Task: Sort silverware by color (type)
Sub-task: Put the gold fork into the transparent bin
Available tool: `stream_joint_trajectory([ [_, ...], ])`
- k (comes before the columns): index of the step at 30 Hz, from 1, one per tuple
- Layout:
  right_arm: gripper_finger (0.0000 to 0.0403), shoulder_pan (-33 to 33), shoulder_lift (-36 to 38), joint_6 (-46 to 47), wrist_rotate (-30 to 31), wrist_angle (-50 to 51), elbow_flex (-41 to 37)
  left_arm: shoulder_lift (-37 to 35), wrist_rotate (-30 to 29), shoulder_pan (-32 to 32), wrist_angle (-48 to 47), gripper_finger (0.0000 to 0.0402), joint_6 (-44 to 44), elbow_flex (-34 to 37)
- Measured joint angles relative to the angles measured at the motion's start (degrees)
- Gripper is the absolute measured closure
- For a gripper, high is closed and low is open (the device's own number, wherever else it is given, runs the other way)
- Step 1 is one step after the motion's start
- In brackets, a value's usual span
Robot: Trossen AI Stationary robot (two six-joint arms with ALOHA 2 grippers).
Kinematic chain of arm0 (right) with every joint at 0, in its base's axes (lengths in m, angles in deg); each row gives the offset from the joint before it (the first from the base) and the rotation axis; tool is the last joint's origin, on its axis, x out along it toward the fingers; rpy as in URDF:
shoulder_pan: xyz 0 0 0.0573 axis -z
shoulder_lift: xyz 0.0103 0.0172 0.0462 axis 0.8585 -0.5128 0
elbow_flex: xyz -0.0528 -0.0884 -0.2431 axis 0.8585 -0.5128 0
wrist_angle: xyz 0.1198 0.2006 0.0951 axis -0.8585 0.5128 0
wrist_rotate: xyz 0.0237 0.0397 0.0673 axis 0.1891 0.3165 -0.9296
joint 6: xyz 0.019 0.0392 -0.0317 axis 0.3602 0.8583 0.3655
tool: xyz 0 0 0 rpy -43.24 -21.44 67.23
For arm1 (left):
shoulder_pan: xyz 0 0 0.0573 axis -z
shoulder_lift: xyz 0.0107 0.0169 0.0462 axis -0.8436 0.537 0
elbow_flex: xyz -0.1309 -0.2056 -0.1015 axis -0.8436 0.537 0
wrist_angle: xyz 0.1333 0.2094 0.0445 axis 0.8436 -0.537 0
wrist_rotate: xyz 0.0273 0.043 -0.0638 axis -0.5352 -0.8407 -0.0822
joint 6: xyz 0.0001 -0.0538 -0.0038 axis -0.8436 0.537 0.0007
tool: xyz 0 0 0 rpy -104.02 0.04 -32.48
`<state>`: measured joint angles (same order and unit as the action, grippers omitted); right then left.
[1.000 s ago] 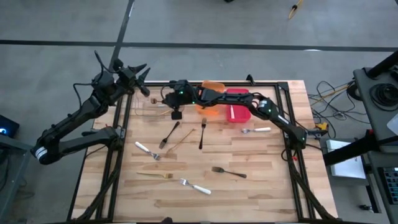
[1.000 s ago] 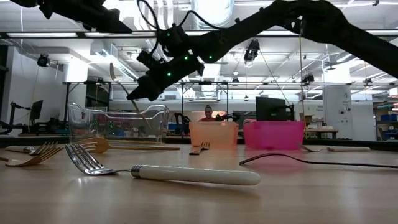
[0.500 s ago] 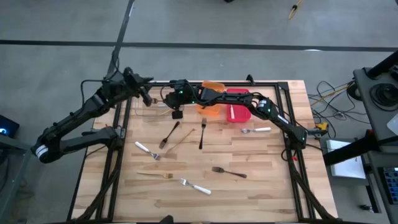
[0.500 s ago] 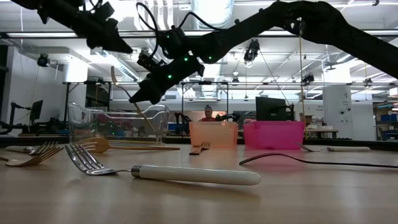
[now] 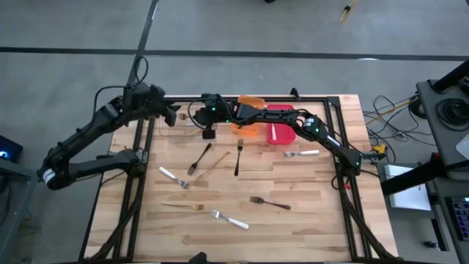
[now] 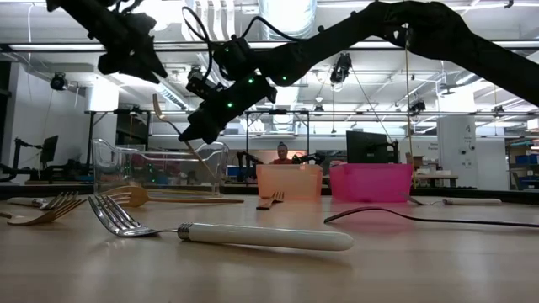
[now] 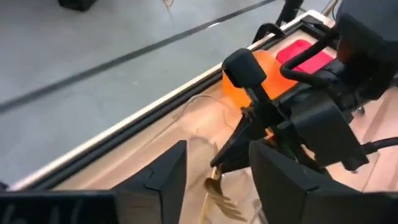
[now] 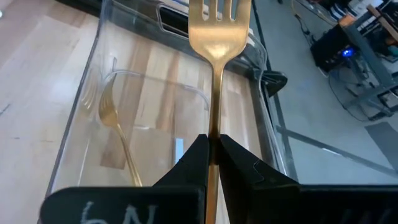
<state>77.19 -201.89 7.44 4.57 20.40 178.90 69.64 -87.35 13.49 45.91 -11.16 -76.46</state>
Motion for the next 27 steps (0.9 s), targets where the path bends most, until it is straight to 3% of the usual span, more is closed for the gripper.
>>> stream_joint_trajectory([
  [5,0.0390,0.00,0.00,2.04,0.98,0.02,0.00,2.72,0.26,0.00,-2.10,0.0219,3.45,-0.56],
  [11,0.0390,-0.02,0.00,2.77,2.99,0.04,0.02,5.12,7.50,0.08,-2.64,0.0213,6.70,-0.58],
  [27,0.0390,-0.15,0.00,2.79,3.10,-0.02,0.02,7.77,3.97,0.02,-7.22,0.0230,8.52,-0.24],
])
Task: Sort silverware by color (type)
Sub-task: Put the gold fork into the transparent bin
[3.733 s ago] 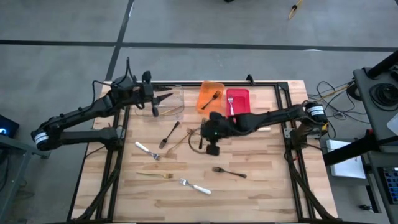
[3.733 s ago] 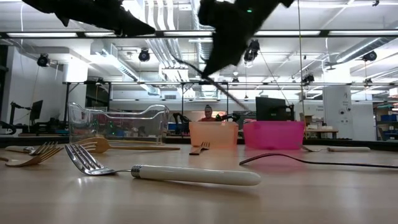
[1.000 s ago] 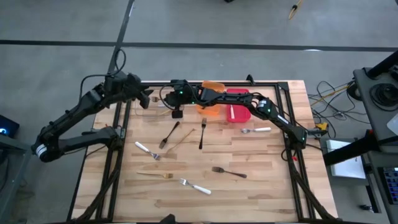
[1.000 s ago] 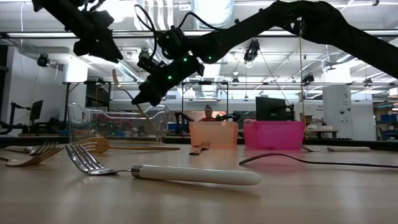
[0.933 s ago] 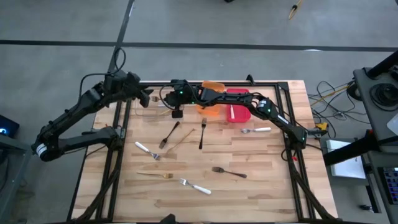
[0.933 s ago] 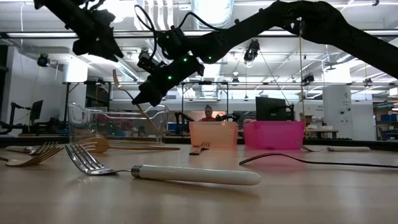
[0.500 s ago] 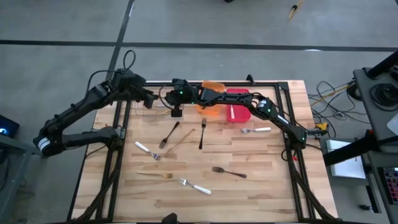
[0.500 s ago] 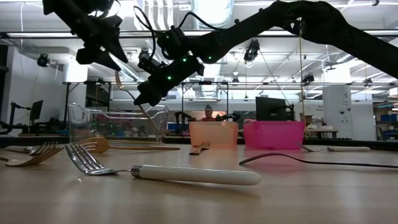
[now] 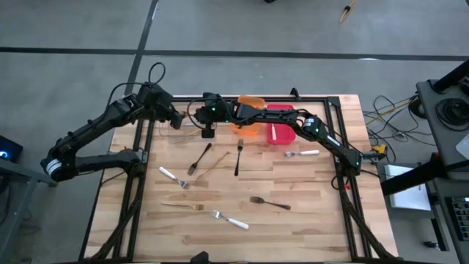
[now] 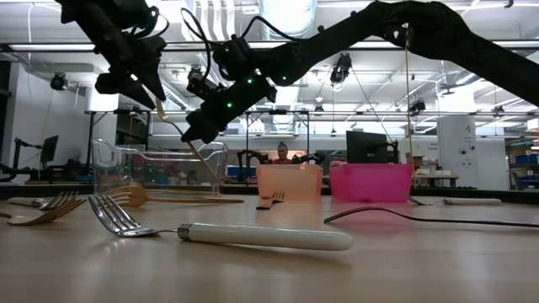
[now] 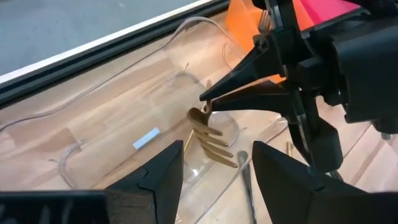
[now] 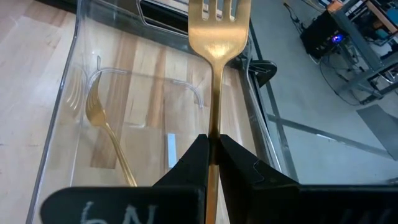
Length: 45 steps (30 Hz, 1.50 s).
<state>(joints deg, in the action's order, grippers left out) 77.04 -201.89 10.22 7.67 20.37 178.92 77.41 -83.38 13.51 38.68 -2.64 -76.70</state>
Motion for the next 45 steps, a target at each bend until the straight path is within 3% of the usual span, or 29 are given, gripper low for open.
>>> stream_joint_trajectory([
  [12,0.0390,-0.02,0.00,0.00,0.02,-0.01,0.02,2.16,-2.66,0.02,1.42,0.0265,-0.09,0.66],
  [23,0.0390,-0.19,0.04,-0.37,0.42,-0.09,0.07,2.05,-4.10,0.02,1.90,0.0388,-0.25,0.73],
  [33,0.0388,-0.34,0.13,0.12,0.46,-0.09,0.07,1.94,-5.48,0.04,2.03,0.0400,0.12,0.75],
  [45,0.0278,-0.48,0.42,1.53,1.36,0.02,0.07,1.92,-7.07,0.13,2.08,0.0400,0.48,0.96],
])
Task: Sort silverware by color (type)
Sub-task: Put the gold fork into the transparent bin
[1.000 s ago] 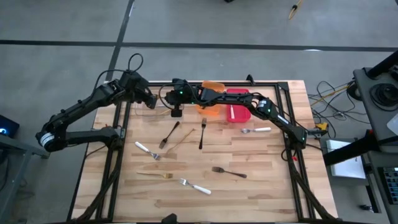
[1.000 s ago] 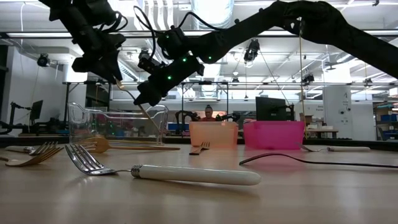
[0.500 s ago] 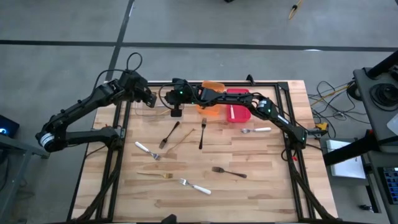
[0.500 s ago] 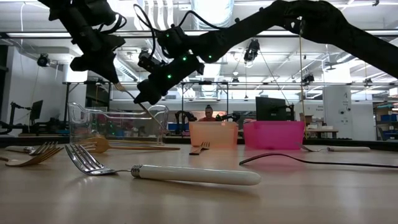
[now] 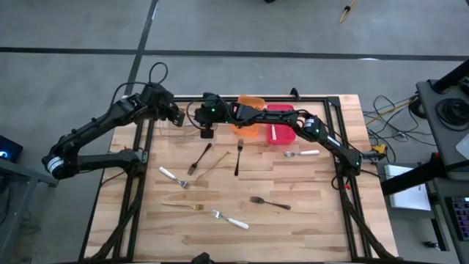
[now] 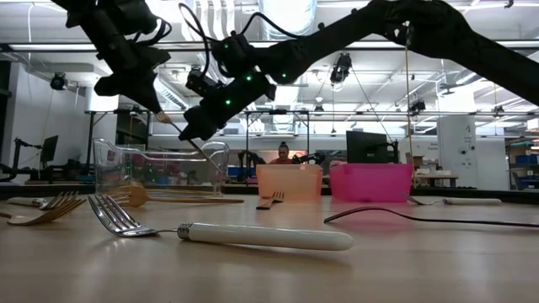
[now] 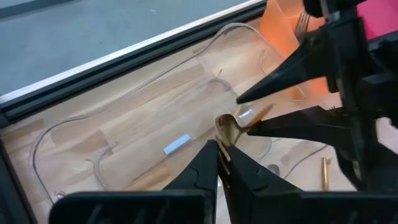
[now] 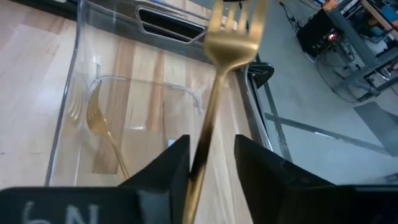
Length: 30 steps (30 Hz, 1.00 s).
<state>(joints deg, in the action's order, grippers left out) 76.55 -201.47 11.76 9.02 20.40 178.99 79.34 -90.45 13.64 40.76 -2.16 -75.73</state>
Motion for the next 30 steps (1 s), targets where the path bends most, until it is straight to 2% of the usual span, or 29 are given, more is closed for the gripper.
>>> stream_joint_trajectory([
  [5,0.0261,-0.04,0.75,1.70,0.05,0.28,-0.01,0.02,-1.60,0.00,-0.53,0.0400,0.02,0.29],
  [11,0.0258,-0.04,2.32,3.96,0.09,2.92,0.01,0.02,-2.78,-0.02,-2.78,0.0400,1.12,0.51],
  [20,0.0280,-0.37,7.90,7.26,-0.13,9.01,0.01,0.02,-3.55,-0.04,-3.74,0.0401,2.19,0.55],
  [30,0.0305,-0.65,13.33,9.53,-0.48,20.11,-0.01,0.02,-3.57,-0.04,-3.75,0.0401,2.21,0.57],
])
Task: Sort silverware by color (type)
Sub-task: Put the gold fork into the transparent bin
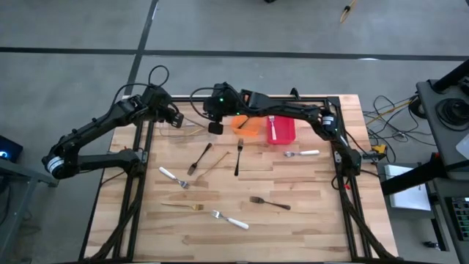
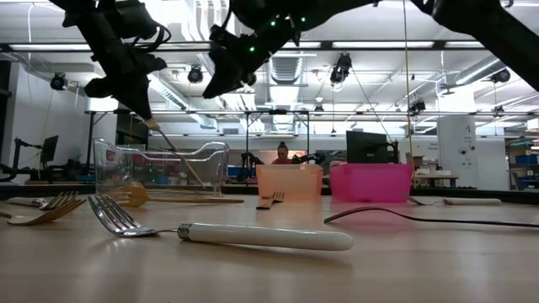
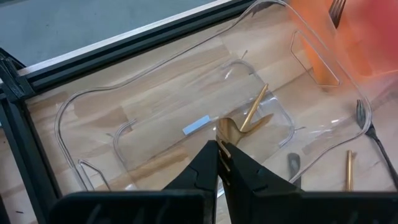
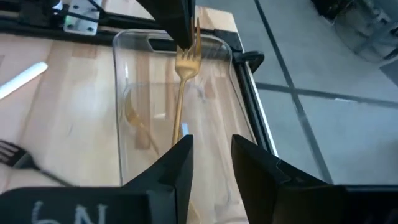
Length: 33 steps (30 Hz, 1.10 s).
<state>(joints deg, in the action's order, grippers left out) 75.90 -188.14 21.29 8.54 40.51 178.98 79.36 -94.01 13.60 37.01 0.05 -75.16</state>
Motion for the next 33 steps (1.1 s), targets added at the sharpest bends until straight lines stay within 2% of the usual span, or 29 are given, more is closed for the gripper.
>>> stream_joint_trajectory([
  [8,0.0325,0.02,3.53,0.58,-0.05,8.20,-0.08,0.04,0.04,0.00,-0.06,0.0393,0.78,0.02],
  [23,0.0341,0.11,11.17,4.34,0.04,20.19,-0.11,-0.28,0.09,0.00,-1.52,0.0302,2.78,0.02],
  [33,0.0342,0.05,17.09,8.06,0.04,31.00,-0.13,-0.40,0.17,0.00,-1.91,0.0261,2.75,-0.02],
])
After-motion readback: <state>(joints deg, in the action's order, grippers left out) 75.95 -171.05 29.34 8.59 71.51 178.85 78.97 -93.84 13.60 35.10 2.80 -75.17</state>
